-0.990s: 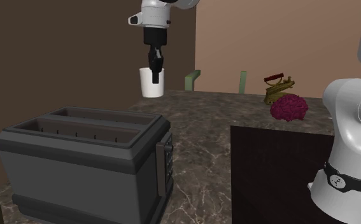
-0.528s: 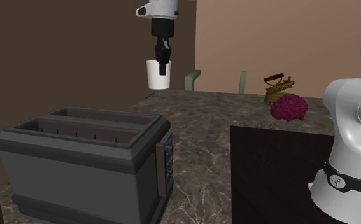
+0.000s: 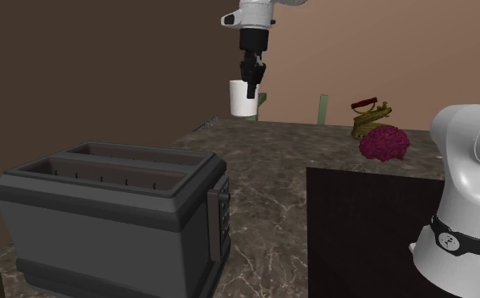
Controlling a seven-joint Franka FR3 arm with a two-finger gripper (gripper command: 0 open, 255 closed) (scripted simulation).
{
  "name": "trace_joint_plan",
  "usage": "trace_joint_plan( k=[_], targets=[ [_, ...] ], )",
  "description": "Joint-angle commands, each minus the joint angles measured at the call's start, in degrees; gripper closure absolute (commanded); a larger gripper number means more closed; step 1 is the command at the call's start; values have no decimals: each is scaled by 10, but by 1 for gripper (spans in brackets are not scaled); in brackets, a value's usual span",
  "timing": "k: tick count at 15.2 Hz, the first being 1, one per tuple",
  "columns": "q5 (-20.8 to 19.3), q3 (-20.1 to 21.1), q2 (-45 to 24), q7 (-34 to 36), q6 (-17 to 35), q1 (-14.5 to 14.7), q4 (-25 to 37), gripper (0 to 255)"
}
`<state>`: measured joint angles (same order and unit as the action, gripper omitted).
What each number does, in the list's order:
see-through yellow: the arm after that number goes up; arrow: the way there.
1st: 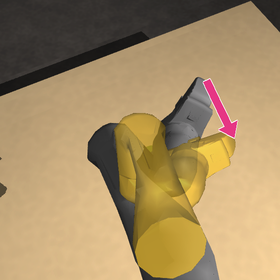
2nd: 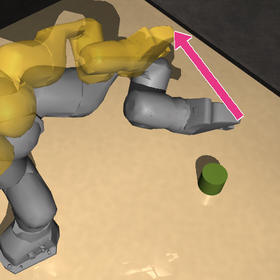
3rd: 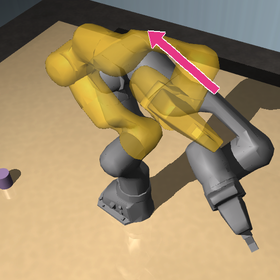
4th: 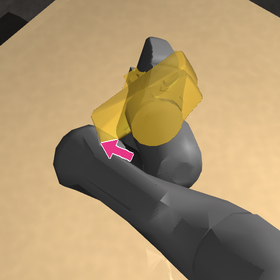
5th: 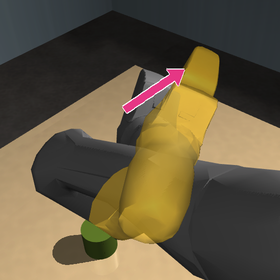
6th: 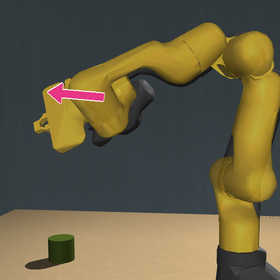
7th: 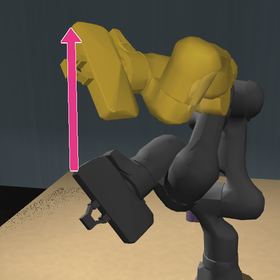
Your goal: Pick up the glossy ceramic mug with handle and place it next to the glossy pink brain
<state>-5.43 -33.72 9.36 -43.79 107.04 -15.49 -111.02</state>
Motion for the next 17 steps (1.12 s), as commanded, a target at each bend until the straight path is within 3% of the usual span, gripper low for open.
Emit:
trace_joint_plan(
  k=[1,9,17],
  targets=[
    [-17,-5,29,-10,-3,-10,-21,255],
    [-83,-31,140,-59,-16,-63,-100,255],
    [-140,-70,221,-132,-41,-121,-135,255]
  ],
)
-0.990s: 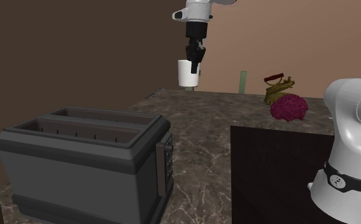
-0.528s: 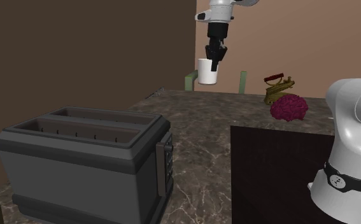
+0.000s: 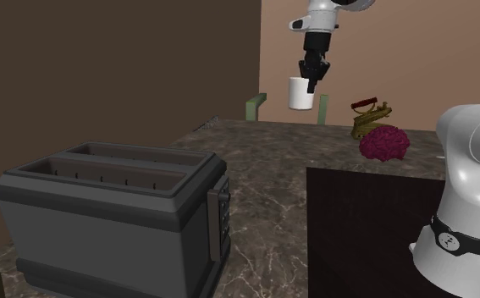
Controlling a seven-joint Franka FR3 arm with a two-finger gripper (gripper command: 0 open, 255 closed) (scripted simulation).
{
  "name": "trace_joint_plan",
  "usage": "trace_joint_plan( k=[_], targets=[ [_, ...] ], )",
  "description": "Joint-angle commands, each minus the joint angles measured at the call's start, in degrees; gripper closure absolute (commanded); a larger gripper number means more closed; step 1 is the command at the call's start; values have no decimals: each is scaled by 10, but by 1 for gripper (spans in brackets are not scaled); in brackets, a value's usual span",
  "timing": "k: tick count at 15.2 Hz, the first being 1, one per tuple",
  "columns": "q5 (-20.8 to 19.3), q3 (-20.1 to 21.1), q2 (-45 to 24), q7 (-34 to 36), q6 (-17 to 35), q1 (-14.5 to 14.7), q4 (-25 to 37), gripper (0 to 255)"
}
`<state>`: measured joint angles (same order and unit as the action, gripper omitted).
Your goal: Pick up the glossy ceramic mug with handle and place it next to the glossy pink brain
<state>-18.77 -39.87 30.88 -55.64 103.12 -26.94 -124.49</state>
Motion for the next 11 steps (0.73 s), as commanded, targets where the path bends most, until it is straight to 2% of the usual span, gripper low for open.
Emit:
trace_joint_plan(
  k=[1,11],
  targets=[
    [-13,-15,14,-24,-5,-13,-2,255],
    [-70,-94,62,-143,-37,-66,17,255]
  ],
)
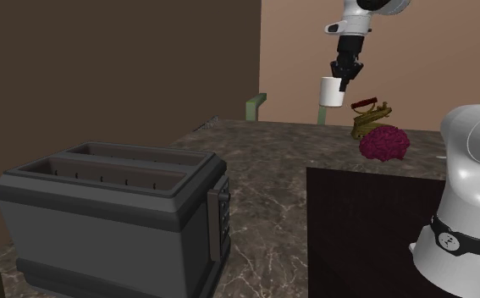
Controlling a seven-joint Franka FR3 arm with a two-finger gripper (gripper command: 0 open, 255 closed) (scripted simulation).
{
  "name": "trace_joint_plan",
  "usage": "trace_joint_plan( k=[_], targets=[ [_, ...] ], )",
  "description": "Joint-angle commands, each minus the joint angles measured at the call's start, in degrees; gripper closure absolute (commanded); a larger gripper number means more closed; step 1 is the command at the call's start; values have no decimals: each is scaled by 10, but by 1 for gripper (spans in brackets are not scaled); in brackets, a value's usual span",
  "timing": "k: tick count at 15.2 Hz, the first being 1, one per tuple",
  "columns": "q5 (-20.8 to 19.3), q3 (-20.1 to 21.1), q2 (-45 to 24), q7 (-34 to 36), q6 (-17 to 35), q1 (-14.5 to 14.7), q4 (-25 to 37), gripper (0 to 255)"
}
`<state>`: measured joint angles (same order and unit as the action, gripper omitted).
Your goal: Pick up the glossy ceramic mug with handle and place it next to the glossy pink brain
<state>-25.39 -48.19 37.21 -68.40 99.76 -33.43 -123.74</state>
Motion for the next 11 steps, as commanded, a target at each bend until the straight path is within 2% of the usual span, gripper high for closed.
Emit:
trace_joint_plan(
  k=[1,11],
  targets=[
    [-8,-20,0,-26,-6,-4,14,255],
    [-29,-51,1,-21,66,-8,-55,255]
  ],
)
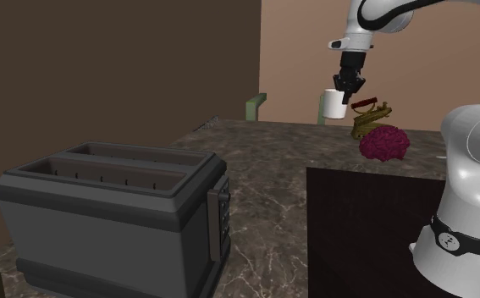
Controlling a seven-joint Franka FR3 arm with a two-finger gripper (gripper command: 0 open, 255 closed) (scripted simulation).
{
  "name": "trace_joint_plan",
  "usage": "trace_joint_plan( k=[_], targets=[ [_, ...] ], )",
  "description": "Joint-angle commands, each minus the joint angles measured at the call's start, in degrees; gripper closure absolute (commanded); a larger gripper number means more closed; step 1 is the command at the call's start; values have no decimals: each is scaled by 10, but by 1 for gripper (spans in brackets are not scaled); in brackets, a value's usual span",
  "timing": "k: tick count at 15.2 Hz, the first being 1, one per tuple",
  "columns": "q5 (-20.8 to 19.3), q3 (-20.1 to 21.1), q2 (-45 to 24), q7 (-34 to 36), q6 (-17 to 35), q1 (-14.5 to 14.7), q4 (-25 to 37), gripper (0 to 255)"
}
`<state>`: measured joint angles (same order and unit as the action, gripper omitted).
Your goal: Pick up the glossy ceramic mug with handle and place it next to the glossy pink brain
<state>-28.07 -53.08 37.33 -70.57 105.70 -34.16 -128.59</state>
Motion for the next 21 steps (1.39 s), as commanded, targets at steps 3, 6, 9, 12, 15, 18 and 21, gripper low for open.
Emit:
trace_joint_plan(
  k=[3,6,9,12,15,18,21],
  targets=[
    [-8,-14,-2,2,29,0,-25,255],
    [-14,-26,-6,3,52,1,-43,255],
    [-20,-40,-12,4,76,4,-59,255],
    [-25,-55,-18,4,100,7,-75,255],
    [-30,-72,-27,5,125,12,-89,255],
    [-35,-90,-37,4,150,19,-103,255],
    [-39,-109,-48,3,176,27,-116,255]
  ],
)
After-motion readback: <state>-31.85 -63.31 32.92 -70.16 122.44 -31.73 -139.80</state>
